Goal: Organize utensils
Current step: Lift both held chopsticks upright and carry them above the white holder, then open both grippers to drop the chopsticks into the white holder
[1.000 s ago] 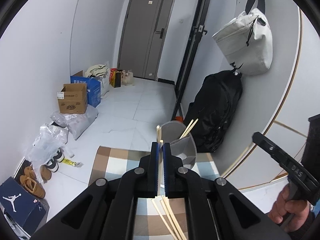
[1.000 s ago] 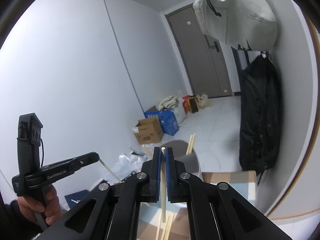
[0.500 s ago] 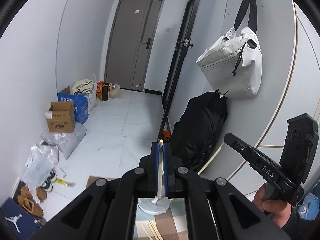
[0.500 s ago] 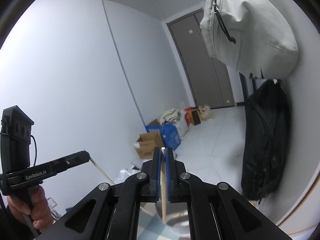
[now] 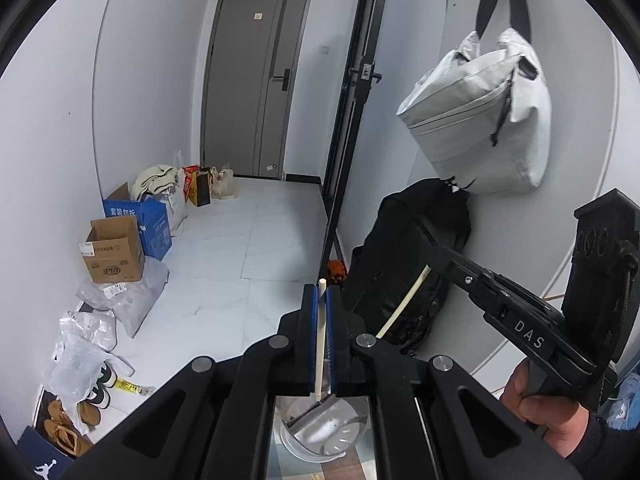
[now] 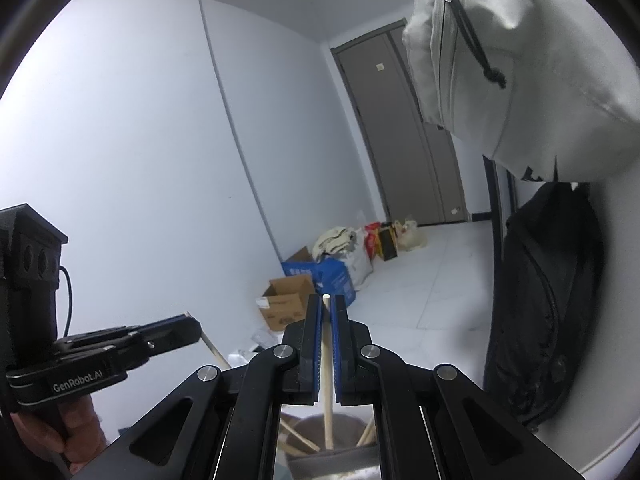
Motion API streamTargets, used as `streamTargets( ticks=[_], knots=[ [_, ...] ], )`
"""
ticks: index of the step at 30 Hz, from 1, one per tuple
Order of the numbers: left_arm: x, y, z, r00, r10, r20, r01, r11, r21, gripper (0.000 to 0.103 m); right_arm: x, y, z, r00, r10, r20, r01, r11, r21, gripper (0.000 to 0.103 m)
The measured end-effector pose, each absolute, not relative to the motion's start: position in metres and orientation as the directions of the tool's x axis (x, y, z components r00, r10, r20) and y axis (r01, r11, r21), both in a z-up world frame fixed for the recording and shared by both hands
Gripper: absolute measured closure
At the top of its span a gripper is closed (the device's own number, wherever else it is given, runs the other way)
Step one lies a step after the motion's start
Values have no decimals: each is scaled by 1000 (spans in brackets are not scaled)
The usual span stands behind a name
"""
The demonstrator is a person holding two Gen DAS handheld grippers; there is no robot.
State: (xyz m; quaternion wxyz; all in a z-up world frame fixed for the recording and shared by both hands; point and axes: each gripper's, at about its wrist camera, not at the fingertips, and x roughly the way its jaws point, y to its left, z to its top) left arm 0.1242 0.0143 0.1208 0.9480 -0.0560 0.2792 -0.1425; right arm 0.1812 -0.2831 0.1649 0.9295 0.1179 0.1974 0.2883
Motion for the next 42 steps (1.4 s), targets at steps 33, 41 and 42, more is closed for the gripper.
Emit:
streamTargets(
  ticks=[33,41,42],
  knots=[
    [164,-15,55,629,-370,-684,378,914,-147,103,215,-257,72,612,620,-491,-492,785,378,98],
    [153,-7,58,656,-281,-700,301,949,-99,98,197,-285,71,644,598,-477,-446,800,402,82],
    [153,-7,58,661,-278,-697,293,951,-101,92,196,-288,70,648,594,-477,-437,803,405,79]
  ],
)
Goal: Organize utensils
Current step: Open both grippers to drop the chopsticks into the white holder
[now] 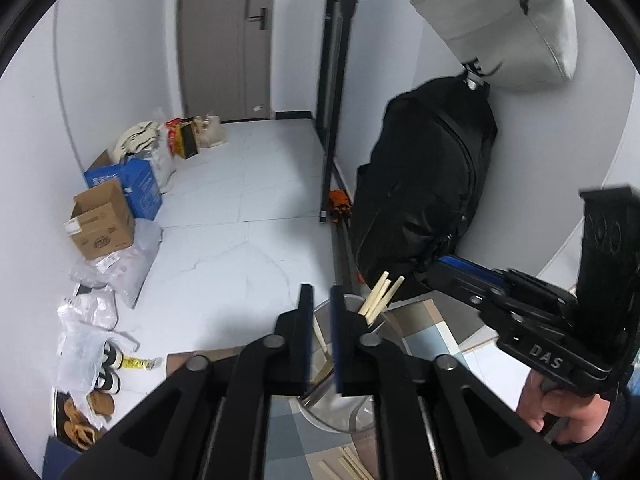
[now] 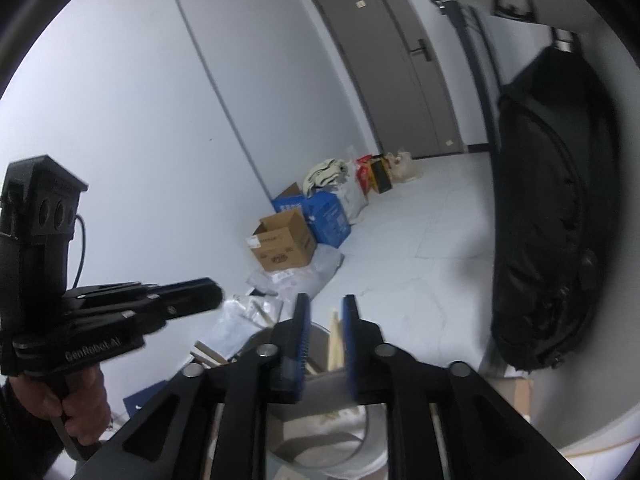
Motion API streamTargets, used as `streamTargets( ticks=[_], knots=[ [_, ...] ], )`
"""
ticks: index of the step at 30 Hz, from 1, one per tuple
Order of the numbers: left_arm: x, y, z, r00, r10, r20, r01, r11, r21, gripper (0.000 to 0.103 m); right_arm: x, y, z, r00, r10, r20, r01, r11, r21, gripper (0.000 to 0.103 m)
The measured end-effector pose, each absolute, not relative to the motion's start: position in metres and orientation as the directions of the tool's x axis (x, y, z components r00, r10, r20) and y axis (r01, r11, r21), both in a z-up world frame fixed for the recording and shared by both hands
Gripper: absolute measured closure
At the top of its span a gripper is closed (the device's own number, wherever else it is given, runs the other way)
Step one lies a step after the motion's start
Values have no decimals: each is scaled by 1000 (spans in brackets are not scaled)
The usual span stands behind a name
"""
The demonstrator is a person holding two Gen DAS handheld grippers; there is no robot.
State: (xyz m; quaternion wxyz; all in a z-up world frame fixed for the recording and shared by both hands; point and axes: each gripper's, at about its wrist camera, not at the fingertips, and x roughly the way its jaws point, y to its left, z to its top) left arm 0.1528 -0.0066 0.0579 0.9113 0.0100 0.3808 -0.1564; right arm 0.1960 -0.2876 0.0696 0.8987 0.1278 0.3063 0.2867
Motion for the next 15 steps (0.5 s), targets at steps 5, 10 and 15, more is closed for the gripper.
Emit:
streamTargets(
  ticks=[5,10,15],
  knots=[
    [138,3,66,713,-256,-653,228,965,-129,68,183,-308,66,666,572,-478,-386,813,435,72],
    [127,4,70,734,-237,-636,187,971,-146,64,164,-317,77,688,567,-453,-385,814,435,55],
    [110,4,73,742,-240,-626,184,971,-154,60,140,-316,88,696,577,-428,-418,810,412,44]
  ],
)
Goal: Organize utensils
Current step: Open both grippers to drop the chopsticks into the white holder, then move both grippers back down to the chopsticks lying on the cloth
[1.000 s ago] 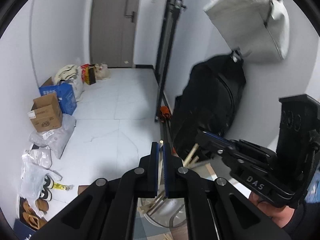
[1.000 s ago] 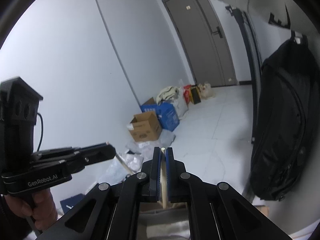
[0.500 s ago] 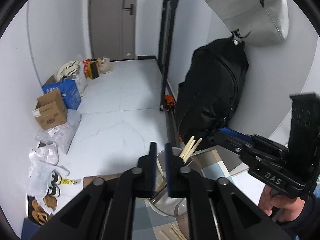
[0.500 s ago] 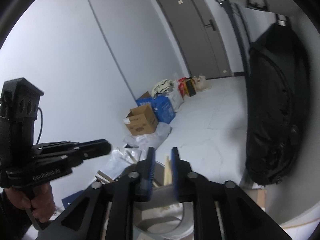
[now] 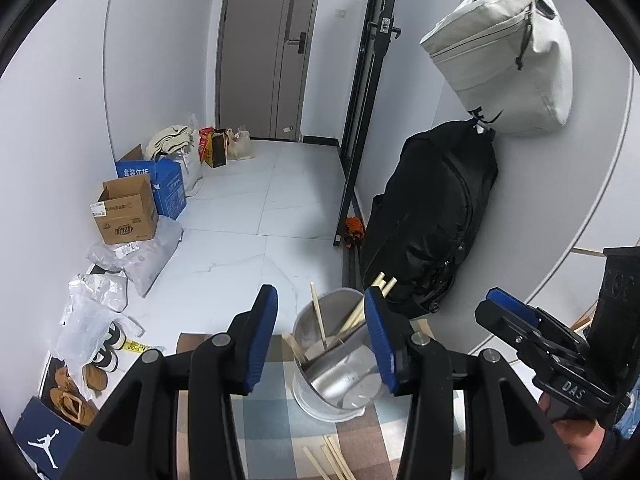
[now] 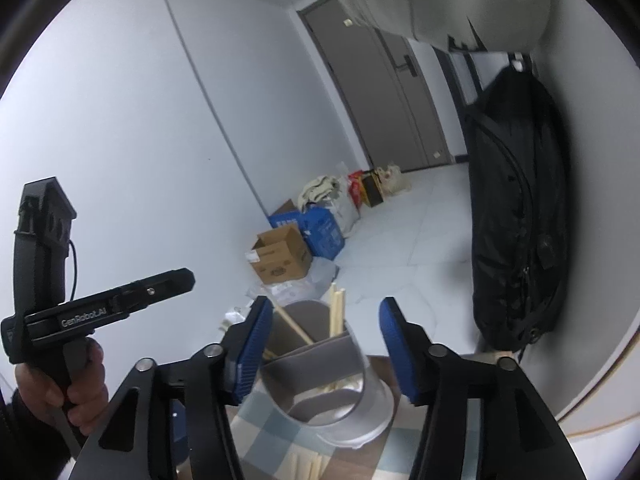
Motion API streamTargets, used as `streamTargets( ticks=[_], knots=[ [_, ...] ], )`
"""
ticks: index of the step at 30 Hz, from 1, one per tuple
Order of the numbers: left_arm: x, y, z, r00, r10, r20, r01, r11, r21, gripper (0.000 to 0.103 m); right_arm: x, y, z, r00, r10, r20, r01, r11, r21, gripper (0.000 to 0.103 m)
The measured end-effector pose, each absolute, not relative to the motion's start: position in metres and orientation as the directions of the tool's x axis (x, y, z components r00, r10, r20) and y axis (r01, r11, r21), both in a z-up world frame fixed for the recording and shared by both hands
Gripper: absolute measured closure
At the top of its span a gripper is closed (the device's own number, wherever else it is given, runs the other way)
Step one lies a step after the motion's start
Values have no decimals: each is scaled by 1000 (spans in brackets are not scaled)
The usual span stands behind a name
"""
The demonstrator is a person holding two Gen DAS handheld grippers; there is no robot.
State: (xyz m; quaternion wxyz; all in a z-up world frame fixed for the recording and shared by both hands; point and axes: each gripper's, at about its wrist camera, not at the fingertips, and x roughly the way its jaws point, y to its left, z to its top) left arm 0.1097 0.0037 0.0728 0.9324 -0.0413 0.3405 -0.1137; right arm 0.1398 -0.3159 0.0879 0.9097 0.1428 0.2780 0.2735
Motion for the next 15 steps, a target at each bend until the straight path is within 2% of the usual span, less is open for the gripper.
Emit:
streamTargets(
  ticks=[1,3,7,11,15],
  knots=[
    [105,3,73,747,-236,-622,181,972,-151,52,134,-316,90,700,577,-422,-422,810,407,41],
    [96,3,76,762,-228,-606,176,974,-145,46,125,-316,94,707,574,-413,-422,811,406,33],
    [83,4,80,778,-211,-592,165,978,-131,41,109,-315,100,709,579,-403,-424,806,413,29],
    [68,8,83,801,-191,-567,144,981,-127,34,90,-313,105,714,583,-389,-435,803,407,17],
    [53,10,83,820,-184,-542,137,983,-126,26,68,-311,112,727,579,-370,-453,809,376,10]
  ],
)
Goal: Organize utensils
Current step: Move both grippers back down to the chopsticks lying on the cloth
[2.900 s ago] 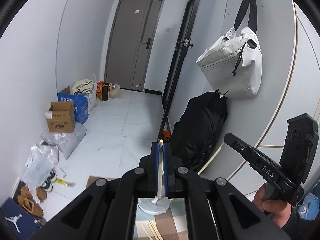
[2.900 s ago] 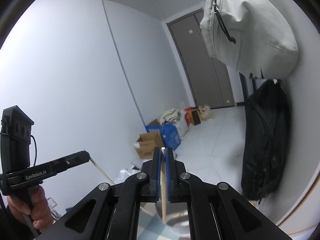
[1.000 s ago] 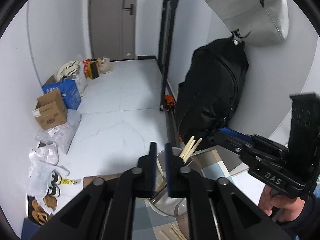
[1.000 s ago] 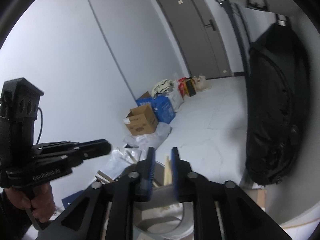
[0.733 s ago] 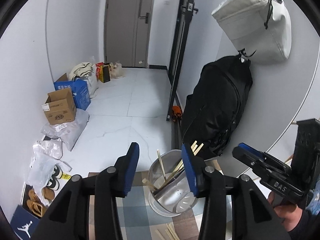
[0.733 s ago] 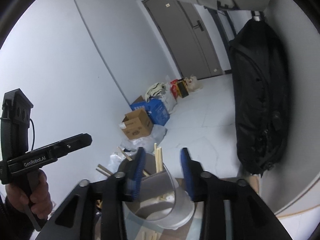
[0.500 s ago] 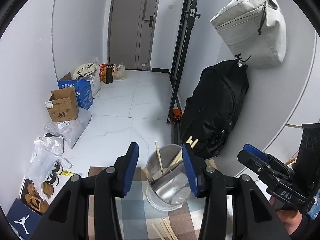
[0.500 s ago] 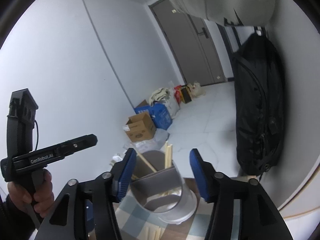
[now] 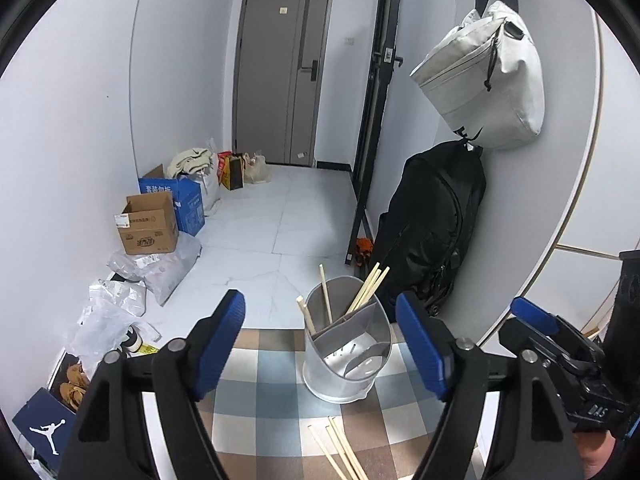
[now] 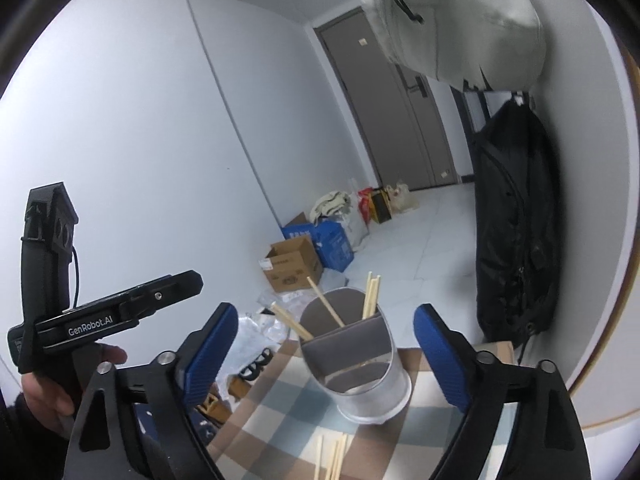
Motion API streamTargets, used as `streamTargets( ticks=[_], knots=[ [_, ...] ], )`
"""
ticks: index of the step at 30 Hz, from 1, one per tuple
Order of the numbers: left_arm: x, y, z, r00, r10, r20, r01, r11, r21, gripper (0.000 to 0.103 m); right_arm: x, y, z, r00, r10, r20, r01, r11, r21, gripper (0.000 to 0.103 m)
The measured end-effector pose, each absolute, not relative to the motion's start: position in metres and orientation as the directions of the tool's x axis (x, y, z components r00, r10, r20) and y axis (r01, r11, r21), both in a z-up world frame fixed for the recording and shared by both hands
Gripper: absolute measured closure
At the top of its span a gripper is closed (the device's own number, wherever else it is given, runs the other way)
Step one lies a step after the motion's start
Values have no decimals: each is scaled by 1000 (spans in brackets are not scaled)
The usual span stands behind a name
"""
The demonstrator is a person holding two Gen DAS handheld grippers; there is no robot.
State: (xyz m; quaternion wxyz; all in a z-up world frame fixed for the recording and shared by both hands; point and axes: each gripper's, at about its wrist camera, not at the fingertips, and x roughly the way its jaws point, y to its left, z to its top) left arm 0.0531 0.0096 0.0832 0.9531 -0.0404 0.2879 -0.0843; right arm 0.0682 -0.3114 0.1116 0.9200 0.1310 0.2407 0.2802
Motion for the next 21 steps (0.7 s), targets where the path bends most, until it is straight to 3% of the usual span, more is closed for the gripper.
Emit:
streamTargets(
  ticks=[5,9,21],
  knots=[
    [34,14,77,840,-163,-517,118,986,-119,23,45,-309,110,733,564,-380,-452,821,348,5],
    [21,18,68,845,-152,-514,105,987,-118,14,31,-308,105,734,552,-396,-445,831,333,0],
    [3,31,19,827,-108,-552,44,991,-129,13,4,-298,71,736,498,-460,-437,867,240,0]
  ],
)
